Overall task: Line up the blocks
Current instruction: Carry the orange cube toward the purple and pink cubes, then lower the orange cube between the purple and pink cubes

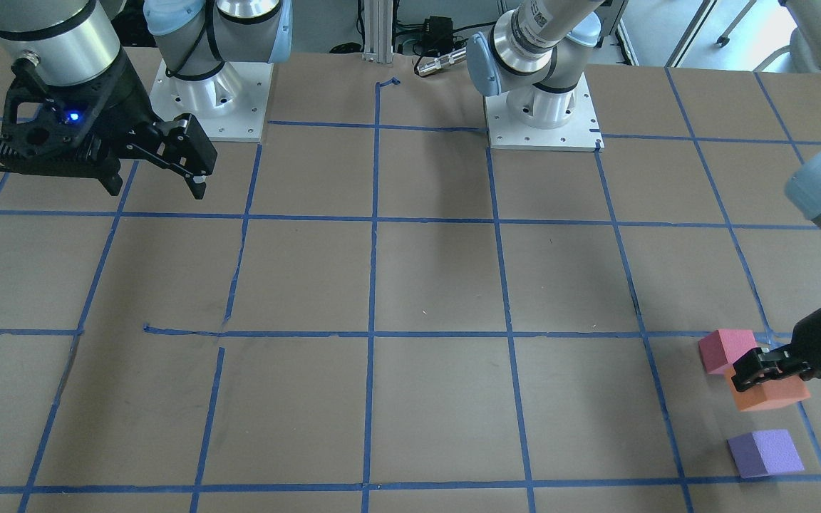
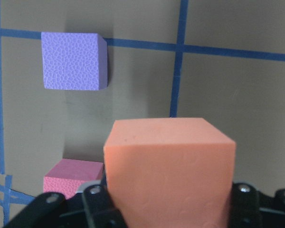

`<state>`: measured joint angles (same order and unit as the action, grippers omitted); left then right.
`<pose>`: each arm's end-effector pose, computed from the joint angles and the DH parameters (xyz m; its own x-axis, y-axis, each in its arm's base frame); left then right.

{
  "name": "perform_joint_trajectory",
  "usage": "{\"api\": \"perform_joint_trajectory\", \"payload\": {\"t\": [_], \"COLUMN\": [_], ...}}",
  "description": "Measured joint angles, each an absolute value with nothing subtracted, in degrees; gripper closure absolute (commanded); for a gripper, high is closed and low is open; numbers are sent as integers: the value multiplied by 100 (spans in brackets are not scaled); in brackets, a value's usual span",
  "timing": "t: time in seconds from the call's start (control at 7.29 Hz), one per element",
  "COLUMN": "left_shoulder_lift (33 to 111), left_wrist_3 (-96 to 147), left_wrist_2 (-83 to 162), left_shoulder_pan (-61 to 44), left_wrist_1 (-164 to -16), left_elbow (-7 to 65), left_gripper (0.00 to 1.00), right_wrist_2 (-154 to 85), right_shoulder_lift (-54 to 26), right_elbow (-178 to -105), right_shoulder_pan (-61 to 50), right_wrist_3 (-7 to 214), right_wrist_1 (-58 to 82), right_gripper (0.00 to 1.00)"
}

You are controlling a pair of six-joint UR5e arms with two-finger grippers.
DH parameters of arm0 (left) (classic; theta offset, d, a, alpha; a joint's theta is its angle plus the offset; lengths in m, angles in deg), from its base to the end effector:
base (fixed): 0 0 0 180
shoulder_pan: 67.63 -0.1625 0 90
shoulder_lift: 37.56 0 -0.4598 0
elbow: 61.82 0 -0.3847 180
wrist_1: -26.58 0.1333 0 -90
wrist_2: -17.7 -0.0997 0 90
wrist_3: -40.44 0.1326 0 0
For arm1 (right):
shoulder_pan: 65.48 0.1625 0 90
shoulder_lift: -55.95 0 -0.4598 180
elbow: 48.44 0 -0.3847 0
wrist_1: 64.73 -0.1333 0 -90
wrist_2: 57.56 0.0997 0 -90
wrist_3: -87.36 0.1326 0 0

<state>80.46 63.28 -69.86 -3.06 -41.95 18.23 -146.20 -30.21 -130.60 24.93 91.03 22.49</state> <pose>0.1704 -0.6820 0.3227 -0.9989 -0.0433 0.0161 -0.0444 0.9965 -0.0712 0.1401 -0.5161 0.5177 -0.9981 0.0564 -0.0250 0.0569 0.9982 -0.0197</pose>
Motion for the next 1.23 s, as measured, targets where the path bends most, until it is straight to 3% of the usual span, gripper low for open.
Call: {"api": "perform_joint_trajectory", "payload": {"t": [0.41, 1.23], "left_shoulder_lift": [8373, 8819], "left_wrist_3": [7132, 6784], "left_wrist_2": [-6942, -6878], "left_shoulder_pan": [-829, -884], "left_wrist_1": [-4075, -3717], "left_elbow": [1788, 1877], "left_gripper": [100, 100], "right_wrist_2": [-14647, -14642], "right_shoulder_lift": [-3030, -3057], "right_elbow": [-13062, -13071], "right_shoulder_pan": [2488, 2483], "right_wrist_3": [9131, 9132], "right_wrist_1": [2240, 2266], "right_gripper": [0, 0]}}
